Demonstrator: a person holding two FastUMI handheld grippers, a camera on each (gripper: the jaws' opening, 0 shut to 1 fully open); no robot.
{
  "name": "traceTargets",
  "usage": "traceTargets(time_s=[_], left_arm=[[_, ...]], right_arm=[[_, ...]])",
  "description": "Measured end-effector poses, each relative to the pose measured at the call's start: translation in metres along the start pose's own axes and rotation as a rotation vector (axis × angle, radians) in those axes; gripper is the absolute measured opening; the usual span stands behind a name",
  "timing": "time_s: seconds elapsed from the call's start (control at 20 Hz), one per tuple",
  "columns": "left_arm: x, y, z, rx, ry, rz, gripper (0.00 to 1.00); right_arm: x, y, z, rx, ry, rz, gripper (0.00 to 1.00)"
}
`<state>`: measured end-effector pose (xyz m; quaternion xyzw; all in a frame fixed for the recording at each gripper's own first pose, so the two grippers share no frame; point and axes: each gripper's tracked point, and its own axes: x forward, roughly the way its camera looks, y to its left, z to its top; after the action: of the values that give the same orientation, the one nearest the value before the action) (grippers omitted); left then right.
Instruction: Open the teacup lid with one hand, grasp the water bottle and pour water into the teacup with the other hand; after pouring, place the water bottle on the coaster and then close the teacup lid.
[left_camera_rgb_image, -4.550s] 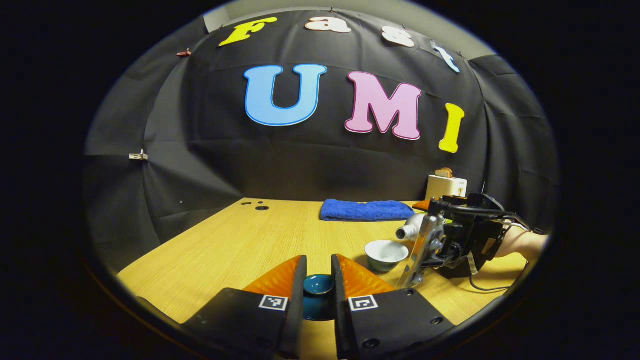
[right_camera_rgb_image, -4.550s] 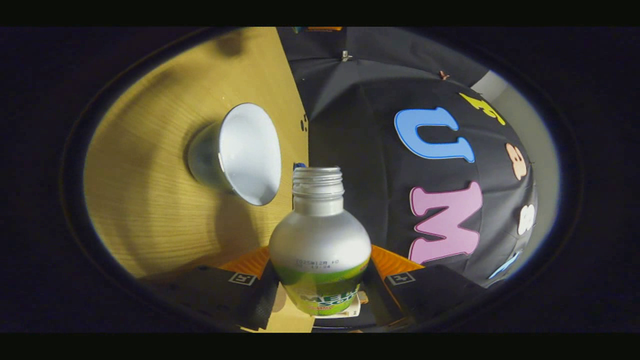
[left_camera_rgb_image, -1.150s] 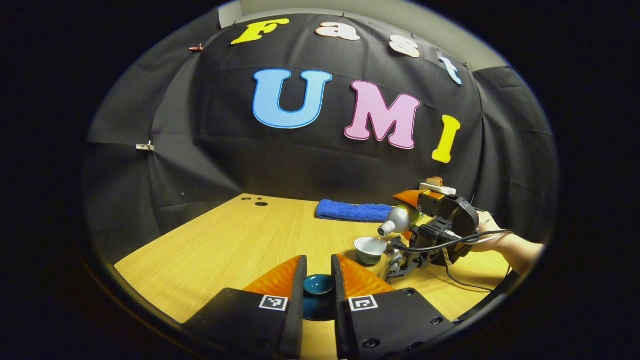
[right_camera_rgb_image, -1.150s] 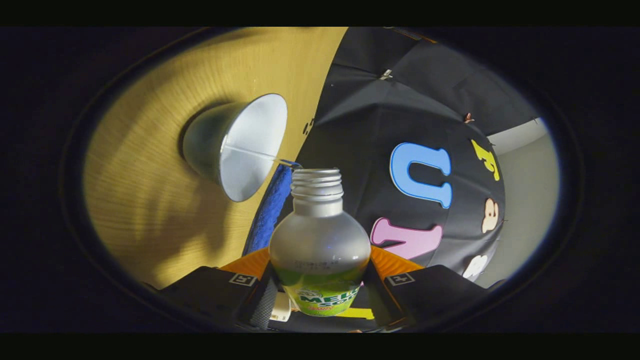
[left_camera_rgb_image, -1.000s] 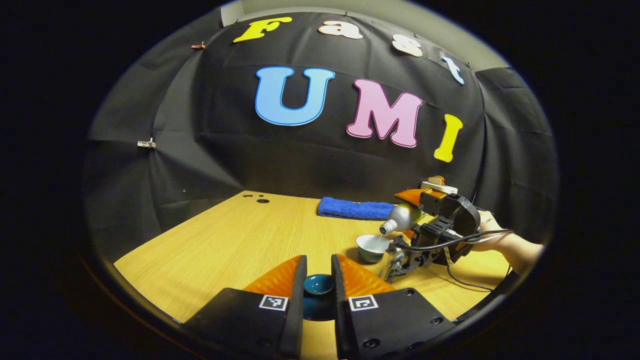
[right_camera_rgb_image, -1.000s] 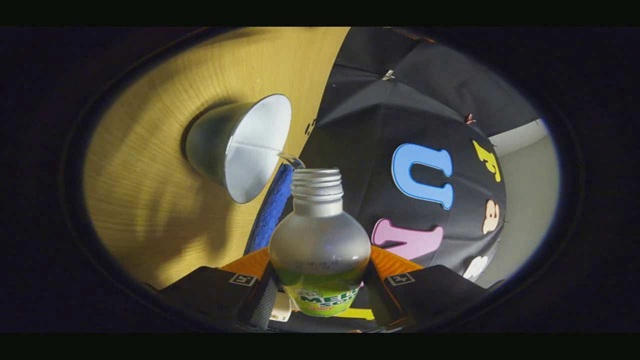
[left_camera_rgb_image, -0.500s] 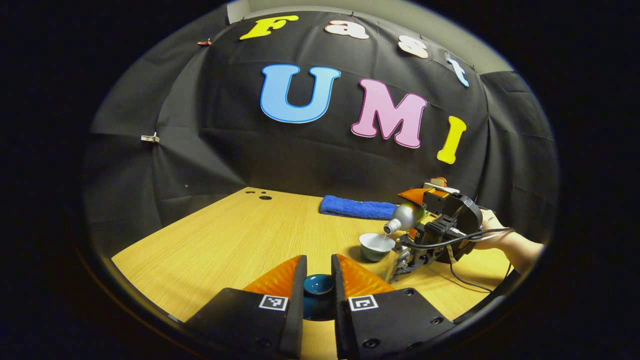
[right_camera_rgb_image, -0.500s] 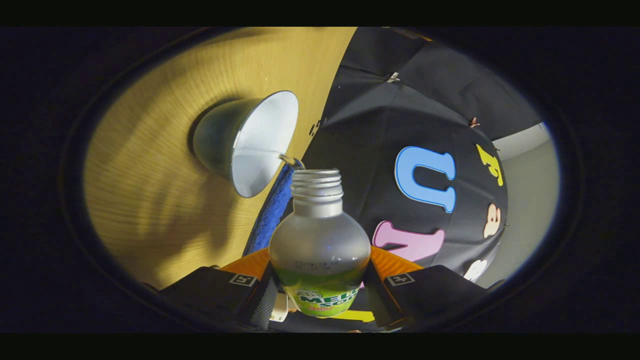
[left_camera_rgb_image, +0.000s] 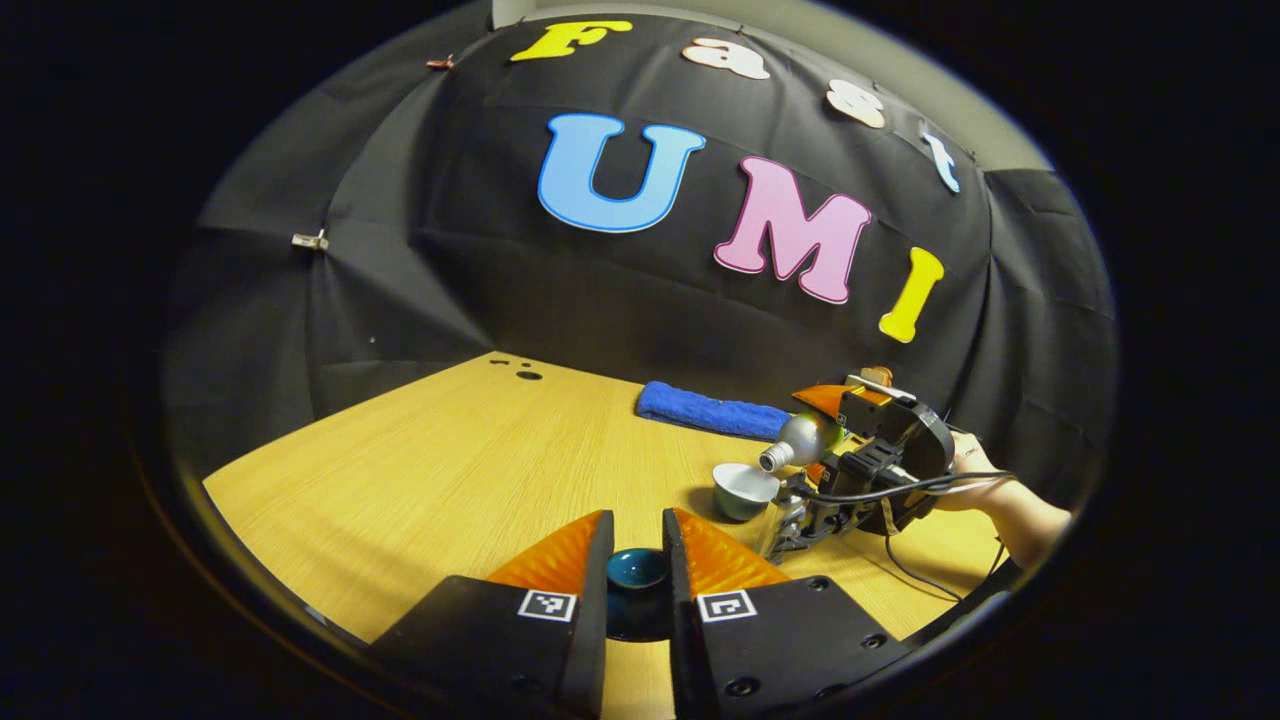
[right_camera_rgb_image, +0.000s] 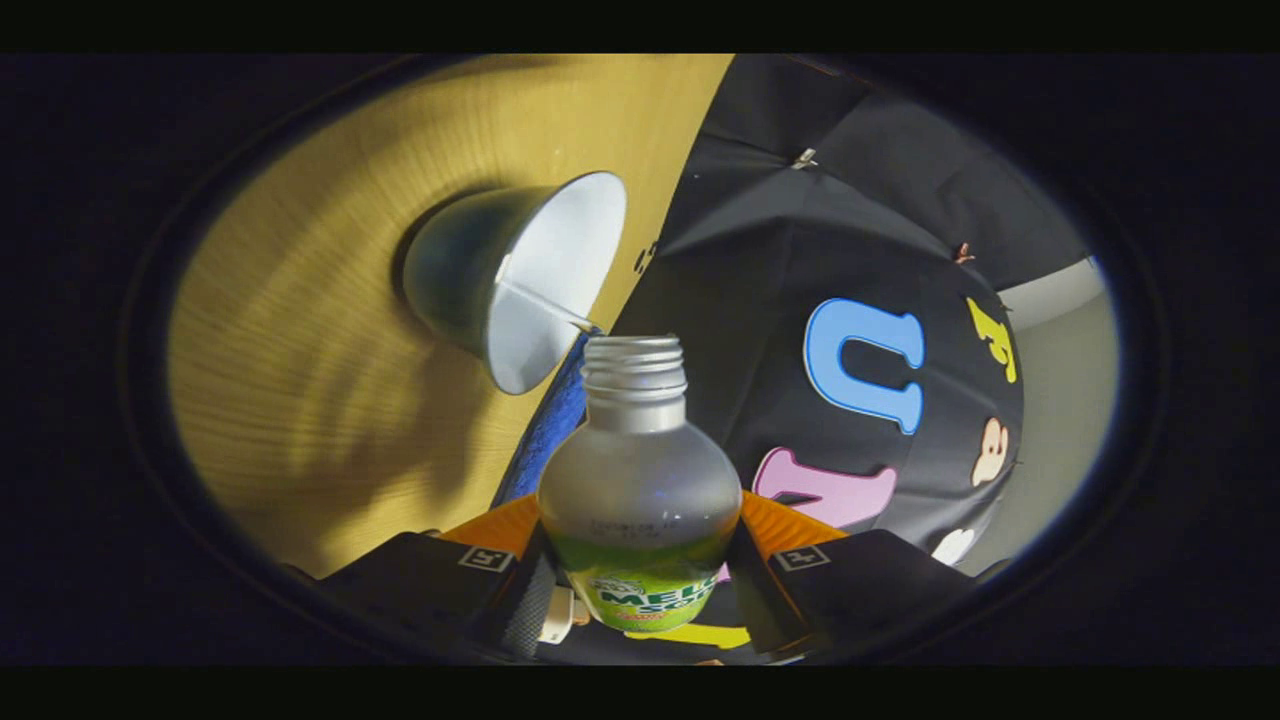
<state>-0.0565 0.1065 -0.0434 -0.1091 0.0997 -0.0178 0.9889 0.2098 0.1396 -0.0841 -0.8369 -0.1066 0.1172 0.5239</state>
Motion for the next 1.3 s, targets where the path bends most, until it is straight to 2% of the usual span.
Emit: traceTargets(time_s=[0.2, 0.25, 0.3, 0.55, 0.65, 0.75, 0.8, 0.85, 0.9, 1.05, 1.15, 1.2, 1.3], left_arm=[[-0.001, 0.01, 0.006, 0.021, -0.009, 0.044, 0.3], [-0.002, 0.01, 0.008, 0.036, -0.014, 0.05, 0.3], [-0.003, 0.009, 0.009, 0.048, -0.019, 0.054, 0.3], [-0.008, 0.002, 0.013, 0.069, -0.025, 0.06, 0.3], [-0.011, 0.002, 0.015, 0.077, -0.03, 0.065, 0.3], [-0.013, 0.0, 0.016, 0.076, -0.031, 0.067, 0.33], [-0.014, 0.0, 0.017, 0.078, -0.031, 0.069, 0.3], [-0.014, 0.001, 0.017, 0.081, -0.032, 0.071, 0.33], [-0.015, 0.0, 0.018, 0.083, -0.033, 0.072, 0.3], [-0.016, -0.001, 0.019, 0.083, -0.036, 0.074, 0.3], [-0.017, -0.002, 0.019, 0.08, -0.034, 0.074, 0.3], [-0.018, -0.002, 0.019, 0.081, -0.035, 0.075, 0.3], [-0.019, -0.004, 0.02, 0.086, -0.037, 0.077, 0.33]], right_arm=[[0.002, -0.004, 0.004, 0.024, -0.015, -0.008, 0.81], [0.002, -0.006, 0.007, 0.024, -0.023, -0.014, 0.76], [0.002, -0.009, 0.009, 0.02, -0.027, -0.02, 0.78], [0.0, -0.015, 0.01, 0.007, -0.034, -0.042, 0.78], [0.001, -0.015, 0.007, 0.007, -0.035, -0.044, 0.81], [0.0, -0.016, 0.007, -0.001, -0.034, -0.049, 0.78], [0.0, -0.016, 0.006, 0.0, -0.033, -0.05, 0.78], [0.0, -0.016, 0.005, 0.005, -0.033, -0.05, 0.78], [0.001, -0.017, 0.007, 0.007, -0.035, -0.049, 0.78], [0.0, -0.02, 0.014, -0.012, -0.05, -0.06, 0.81], [-0.001, -0.023, 0.015, -0.04, -0.052, -0.072, 0.78], [-0.001, -0.022, 0.015, -0.046, -0.052, -0.073, 0.81], [0.0, -0.02, 0.012, -0.043, -0.05, -0.071, 0.78]])
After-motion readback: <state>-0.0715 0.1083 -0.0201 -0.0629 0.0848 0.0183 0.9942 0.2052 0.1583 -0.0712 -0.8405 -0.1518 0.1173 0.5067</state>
